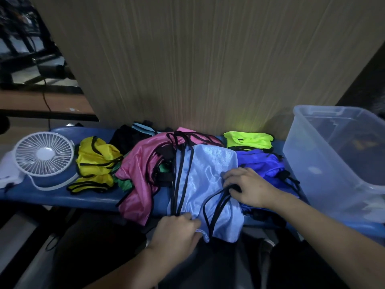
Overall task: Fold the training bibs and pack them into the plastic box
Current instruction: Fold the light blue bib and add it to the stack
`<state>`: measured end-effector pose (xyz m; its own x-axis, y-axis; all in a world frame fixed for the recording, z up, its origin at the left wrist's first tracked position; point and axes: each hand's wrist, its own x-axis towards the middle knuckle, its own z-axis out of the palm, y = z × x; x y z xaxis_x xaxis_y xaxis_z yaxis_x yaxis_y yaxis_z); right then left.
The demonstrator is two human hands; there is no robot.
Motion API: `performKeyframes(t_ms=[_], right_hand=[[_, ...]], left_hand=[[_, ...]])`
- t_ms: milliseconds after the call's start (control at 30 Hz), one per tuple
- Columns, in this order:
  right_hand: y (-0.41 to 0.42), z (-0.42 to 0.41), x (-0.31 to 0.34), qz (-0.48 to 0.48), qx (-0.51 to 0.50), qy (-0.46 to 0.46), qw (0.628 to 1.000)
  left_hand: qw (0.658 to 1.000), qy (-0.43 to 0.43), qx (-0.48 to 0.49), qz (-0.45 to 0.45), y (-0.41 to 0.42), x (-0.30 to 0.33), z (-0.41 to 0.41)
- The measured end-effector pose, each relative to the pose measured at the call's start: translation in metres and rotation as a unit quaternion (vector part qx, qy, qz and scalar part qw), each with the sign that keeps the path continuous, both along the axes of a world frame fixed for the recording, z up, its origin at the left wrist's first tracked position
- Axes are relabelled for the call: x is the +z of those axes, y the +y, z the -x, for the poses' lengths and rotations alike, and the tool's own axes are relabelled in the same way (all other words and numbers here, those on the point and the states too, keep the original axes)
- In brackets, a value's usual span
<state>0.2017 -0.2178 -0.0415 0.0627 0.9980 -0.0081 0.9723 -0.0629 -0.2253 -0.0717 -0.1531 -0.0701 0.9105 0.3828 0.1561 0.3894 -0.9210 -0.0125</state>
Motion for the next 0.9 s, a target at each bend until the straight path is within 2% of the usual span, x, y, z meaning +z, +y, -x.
performKeyframes(t_ms=[267,433,567,667,767,900], right_hand=[[0.001,0.002,-0.001,-0.023,-0.004,-0.012,1.0],[0.015,-0.002,0.012,-0.095,-0.045,0.074,0.992],[0.042,-0.019,0.02,-0.162,-0.104,0.097,0.976],[0.061,-0.029,0.021,-0.132,-0.145,0.073,0.978],[0.075,-0.035,0.017,-0.101,-0.154,0.059,0.981],[0.087,-0.04,0.01,-0.082,-0.167,0.053,0.981]], left_hand=[[0.992,0.023,0.057,0.114,-0.011,0.012,0.002],[0.975,-0.082,0.071,0.192,0.014,0.038,-0.01],[0.968,-0.19,0.076,0.146,0.069,0.062,-0.047],[0.969,-0.226,0.071,0.069,0.111,0.071,-0.08],[0.978,-0.193,0.07,0.031,0.139,0.075,-0.105],[0.994,-0.07,0.082,-0.021,0.153,0.076,-0.122]])
